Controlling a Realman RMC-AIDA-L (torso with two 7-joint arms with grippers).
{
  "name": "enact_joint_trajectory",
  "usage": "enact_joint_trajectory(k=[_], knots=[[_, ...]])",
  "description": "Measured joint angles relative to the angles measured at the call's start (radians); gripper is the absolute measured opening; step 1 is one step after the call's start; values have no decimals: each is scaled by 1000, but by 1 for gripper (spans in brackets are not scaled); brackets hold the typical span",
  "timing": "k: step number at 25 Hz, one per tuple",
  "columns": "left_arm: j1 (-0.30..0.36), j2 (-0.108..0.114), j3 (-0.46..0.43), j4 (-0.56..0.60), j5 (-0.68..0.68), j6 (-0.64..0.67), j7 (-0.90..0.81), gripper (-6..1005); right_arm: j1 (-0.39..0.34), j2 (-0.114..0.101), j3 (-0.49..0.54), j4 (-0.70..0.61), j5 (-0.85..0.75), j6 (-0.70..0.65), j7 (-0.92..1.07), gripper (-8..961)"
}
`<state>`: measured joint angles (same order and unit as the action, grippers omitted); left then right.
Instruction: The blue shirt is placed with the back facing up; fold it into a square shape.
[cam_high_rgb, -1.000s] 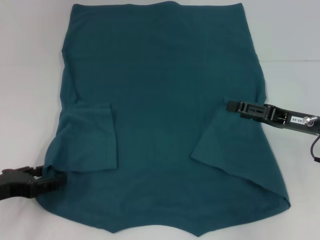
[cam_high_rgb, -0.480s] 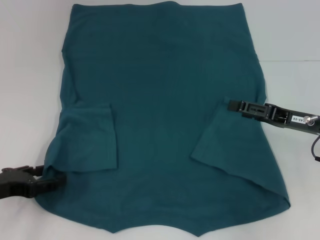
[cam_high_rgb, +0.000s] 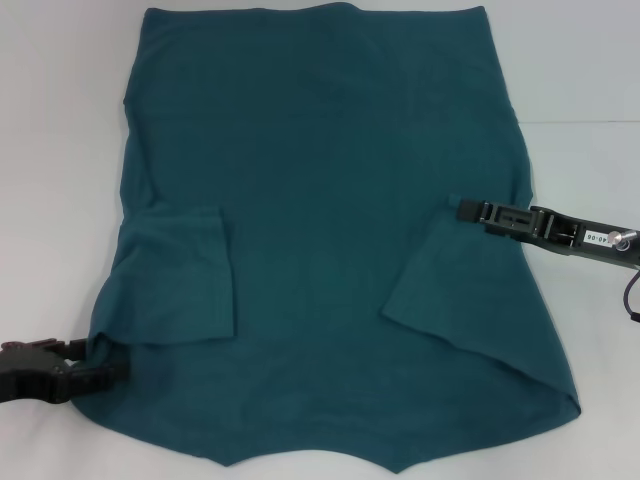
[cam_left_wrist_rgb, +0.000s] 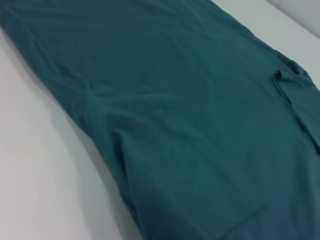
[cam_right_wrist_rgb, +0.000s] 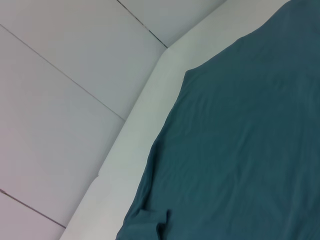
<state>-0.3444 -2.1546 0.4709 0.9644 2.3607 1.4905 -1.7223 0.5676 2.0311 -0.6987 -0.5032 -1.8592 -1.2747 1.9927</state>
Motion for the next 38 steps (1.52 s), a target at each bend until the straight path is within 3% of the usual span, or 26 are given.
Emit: enact_joint_trajectory(k=[38], knots=[[-10, -6, 3, 28, 49, -69, 0, 769, 4, 3, 8, 0, 0, 12, 0, 916]])
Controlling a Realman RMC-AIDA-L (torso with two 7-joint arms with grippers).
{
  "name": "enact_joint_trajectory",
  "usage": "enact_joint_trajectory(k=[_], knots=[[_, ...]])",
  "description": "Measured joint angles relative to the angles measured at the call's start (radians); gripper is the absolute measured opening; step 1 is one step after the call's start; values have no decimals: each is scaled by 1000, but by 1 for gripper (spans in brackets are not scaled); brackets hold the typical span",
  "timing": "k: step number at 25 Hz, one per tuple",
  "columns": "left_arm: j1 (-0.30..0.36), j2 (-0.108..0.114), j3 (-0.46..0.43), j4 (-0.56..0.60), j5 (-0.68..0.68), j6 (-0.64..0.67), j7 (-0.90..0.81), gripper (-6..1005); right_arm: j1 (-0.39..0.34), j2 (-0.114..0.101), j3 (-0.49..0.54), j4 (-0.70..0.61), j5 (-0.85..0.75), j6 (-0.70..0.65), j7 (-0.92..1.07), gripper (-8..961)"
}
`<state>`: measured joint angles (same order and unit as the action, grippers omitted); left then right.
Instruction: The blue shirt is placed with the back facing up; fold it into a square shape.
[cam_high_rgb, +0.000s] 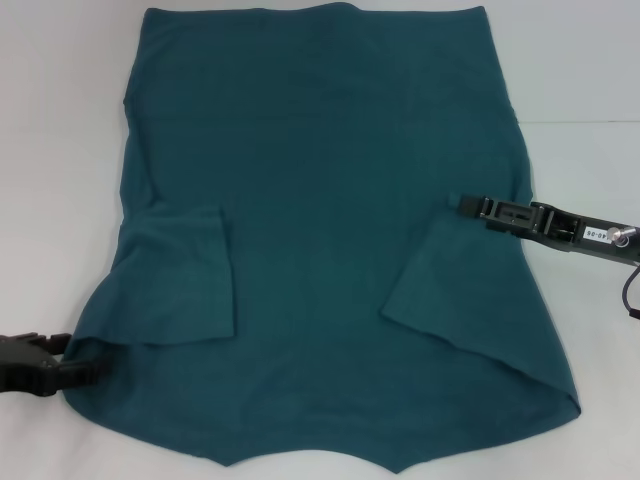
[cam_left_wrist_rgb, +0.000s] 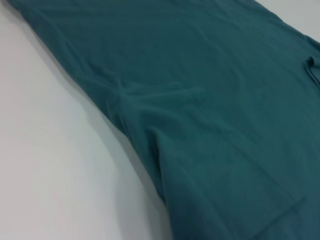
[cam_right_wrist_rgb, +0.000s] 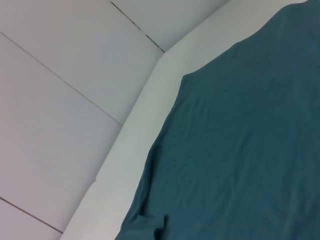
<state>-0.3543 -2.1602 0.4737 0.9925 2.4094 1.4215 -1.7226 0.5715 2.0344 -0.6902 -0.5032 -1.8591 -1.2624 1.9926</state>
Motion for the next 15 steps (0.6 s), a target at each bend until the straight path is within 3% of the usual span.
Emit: enact_joint_trajectory(k=[15], knots=[[-11, 2, 2, 0, 16, -3, -5, 727, 4, -2, 16, 0, 0, -1, 0, 916]])
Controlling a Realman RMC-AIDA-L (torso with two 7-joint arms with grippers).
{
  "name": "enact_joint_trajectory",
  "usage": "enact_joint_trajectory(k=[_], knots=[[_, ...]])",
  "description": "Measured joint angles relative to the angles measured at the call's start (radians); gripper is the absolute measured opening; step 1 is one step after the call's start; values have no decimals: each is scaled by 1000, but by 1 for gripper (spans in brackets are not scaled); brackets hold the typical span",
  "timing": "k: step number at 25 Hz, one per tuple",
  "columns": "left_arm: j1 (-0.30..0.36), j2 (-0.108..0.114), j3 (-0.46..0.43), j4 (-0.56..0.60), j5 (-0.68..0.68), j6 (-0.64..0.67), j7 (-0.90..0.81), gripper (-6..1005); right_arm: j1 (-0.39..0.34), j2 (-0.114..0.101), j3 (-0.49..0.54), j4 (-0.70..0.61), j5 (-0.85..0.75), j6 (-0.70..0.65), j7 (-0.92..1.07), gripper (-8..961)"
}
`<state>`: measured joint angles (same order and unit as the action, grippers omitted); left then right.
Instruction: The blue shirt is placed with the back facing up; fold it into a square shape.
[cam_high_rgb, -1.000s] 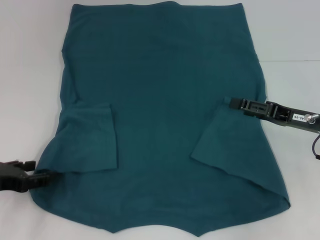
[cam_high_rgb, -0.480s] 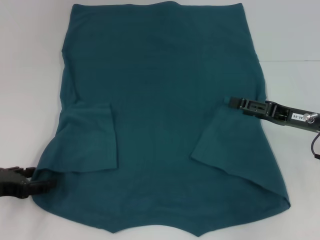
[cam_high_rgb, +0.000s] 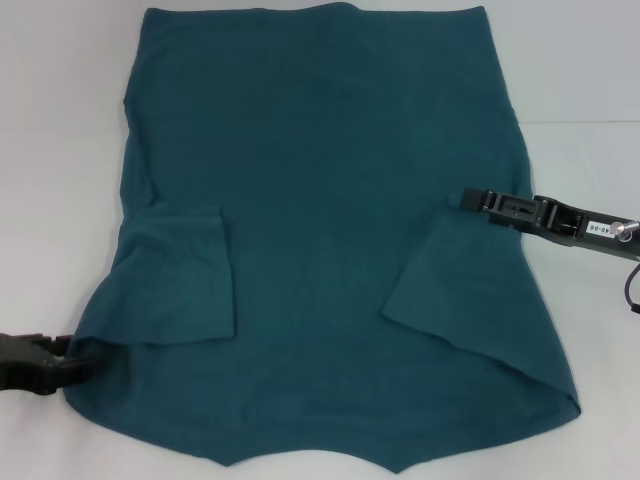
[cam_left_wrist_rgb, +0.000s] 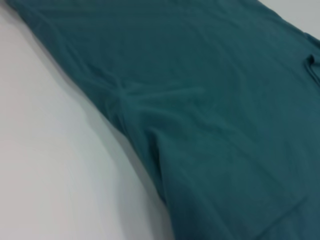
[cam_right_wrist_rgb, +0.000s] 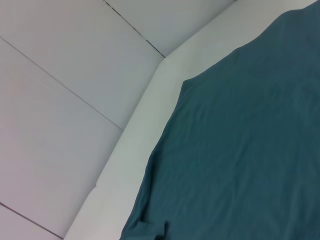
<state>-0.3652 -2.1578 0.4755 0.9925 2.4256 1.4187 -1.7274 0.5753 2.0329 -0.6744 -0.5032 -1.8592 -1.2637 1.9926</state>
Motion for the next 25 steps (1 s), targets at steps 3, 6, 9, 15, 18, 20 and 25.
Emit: enact_joint_trajectory(k=[3, 6, 9, 15, 18, 20, 25], knots=[[-8, 0, 0, 0, 22, -2, -7, 615, 0, -2, 1, 0, 0, -2, 0, 916], [-14, -3, 0, 0, 36, -9, -8, 438, 1, -2, 1, 0, 1, -2, 0, 916], [-17, -4, 5, 0, 38, -14, -10, 332, 2, -3, 2, 0, 1, -2, 0, 916], [-23, -4, 26, 1, 38, -20, -20, 193, 2, -4, 13, 0, 2, -3, 0, 916], [-24, -4, 34, 2, 38, -22, -23, 132, 2, -5, 13, 0, 2, -2, 0, 916], [-25, -4, 43, 2, 38, -22, -29, 91, 1, -5, 13, 0, 2, -2, 0, 916], [-26, -4, 50, 36, 37, -4, -57, 63, 1, -13, 4, 0, -5, -8, 4, 916]])
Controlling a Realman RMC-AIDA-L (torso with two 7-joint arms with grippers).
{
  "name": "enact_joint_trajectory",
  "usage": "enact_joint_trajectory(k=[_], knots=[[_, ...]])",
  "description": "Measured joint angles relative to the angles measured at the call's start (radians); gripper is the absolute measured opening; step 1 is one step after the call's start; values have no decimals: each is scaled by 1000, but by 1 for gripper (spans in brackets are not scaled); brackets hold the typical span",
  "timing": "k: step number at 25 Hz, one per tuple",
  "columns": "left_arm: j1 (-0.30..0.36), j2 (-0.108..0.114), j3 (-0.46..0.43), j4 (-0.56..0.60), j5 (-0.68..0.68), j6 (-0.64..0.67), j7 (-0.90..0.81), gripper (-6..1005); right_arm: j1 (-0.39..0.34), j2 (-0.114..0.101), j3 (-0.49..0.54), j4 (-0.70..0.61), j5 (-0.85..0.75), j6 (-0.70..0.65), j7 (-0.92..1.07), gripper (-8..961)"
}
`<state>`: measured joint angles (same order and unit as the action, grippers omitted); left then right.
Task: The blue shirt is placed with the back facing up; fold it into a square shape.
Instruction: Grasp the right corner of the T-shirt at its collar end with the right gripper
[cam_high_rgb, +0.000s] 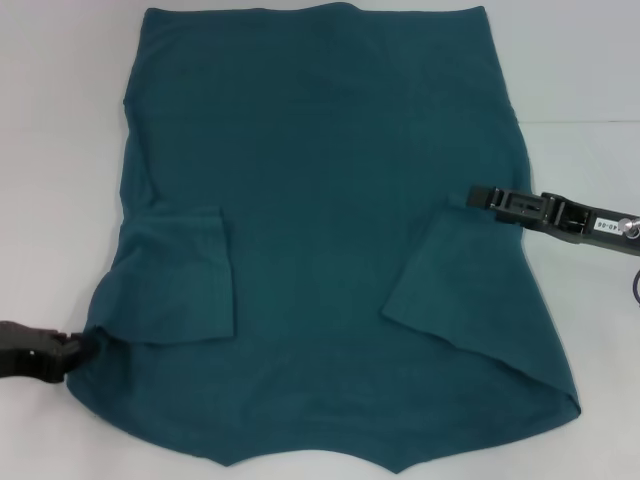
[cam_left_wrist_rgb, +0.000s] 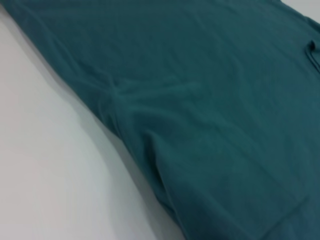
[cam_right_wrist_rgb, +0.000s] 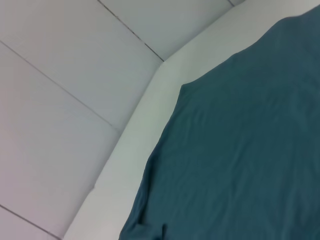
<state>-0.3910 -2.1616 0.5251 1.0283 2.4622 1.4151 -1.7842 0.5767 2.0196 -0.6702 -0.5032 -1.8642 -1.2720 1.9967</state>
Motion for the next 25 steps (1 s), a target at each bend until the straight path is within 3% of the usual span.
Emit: enact_joint_trajectory(k=[9, 25], knots=[[8, -1, -16, 56, -35, 46, -18, 61, -16, -30, -26, 0, -16, -69, 22, 915], [4, -3, -21, 64, -52, 67, -47, 56, -74, -76, -17, -11, -209, -210, 115, 915]])
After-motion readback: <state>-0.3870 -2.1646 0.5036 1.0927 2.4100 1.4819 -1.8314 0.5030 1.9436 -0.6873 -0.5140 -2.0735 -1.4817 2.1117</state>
